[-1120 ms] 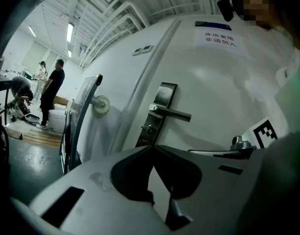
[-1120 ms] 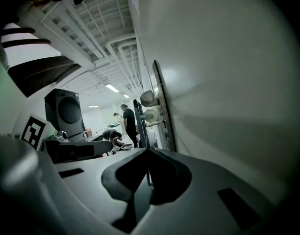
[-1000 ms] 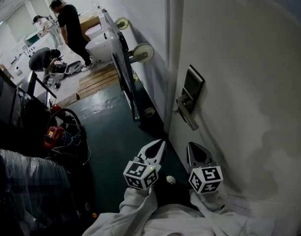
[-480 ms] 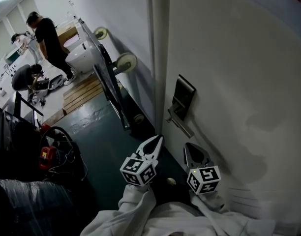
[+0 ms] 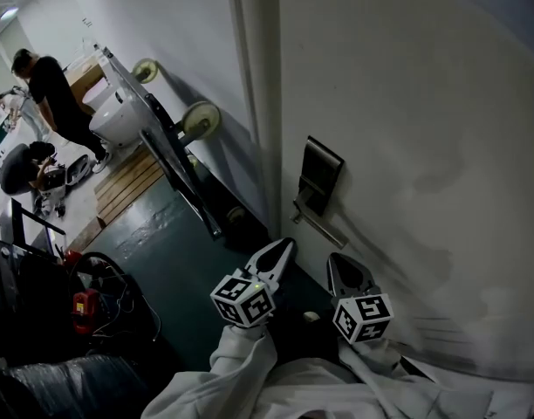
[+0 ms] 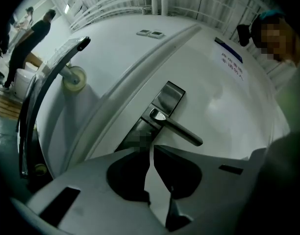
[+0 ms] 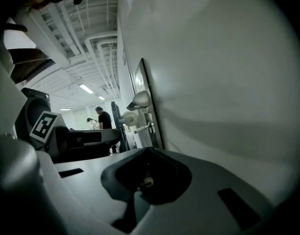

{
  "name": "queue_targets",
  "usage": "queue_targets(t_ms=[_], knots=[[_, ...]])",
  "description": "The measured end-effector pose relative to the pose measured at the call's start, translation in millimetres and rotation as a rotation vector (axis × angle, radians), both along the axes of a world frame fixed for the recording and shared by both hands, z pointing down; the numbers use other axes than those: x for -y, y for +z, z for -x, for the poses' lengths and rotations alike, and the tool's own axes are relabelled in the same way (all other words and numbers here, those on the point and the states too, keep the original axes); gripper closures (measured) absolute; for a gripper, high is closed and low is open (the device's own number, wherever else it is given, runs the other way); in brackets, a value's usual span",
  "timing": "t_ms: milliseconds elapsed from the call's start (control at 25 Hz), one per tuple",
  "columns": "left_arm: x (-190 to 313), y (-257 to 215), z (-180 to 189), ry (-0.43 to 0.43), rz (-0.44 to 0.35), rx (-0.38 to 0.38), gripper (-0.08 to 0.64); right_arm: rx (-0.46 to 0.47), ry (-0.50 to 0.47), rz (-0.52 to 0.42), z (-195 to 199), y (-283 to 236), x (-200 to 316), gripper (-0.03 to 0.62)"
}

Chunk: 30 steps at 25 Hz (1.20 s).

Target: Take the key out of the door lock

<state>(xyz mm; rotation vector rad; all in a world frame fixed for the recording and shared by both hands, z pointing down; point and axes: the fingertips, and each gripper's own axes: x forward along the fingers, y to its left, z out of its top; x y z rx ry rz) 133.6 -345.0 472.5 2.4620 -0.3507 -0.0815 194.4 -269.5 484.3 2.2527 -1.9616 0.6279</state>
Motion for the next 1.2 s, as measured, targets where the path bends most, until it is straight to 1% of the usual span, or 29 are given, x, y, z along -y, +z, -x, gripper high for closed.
queue_targets(t_ms=[80, 160, 240, 320, 400, 600, 720, 880, 1000, 1120, 1200], knots=[[5, 4, -2, 0.029, 0.072, -0.021, 0.545, 0.001, 0.029, 0.000, 0, 1, 2, 0.540], [10, 9, -2, 0.055, 0.196, -0.071, 0.530, -0.001, 0.056, 0.001, 0, 2, 3, 0.540], [15, 14, -4, 0.087, 0.343, -0.143, 0.372, 0.000, 0.078, 0.004, 0, 4, 4, 0.540], [20, 16, -5, 0.101, 0.464, -0.202, 0.364, 0.002, 0.100, 0.007, 0, 5, 4, 0.540], [25, 18, -8, 0.107, 0.531, -0.232, 0.364, 0.002, 0.119, 0.011, 1, 6, 3, 0.540], [33, 11, -22, 0.113, 0.598, -0.283, 0.364, -0.005, 0.145, 0.014, 0, 4, 1, 0.540], [36, 8, -29, 0.114, 0.588, -0.278, 0.365, -0.013, 0.143, 0.014, 2, 3, 2, 0.540], [39, 8, -38, 0.110, 0.638, -0.293, 0.367, -0.018, 0.134, 0.014, 3, 3, 6, 0.540], [43, 10, -42, 0.098, 0.640, -0.277, 0.404, -0.021, 0.141, 0.010, 0, 1, 7, 0.540], [46, 13, -43, 0.072, 0.661, -0.271, 0.480, -0.022, 0.145, 0.012, -1, 1, 6, 0.540], [49, 15, -45, 0.064, 0.669, -0.273, 0.502, -0.021, 0.144, 0.017, -2, 3, 7, 0.540]])
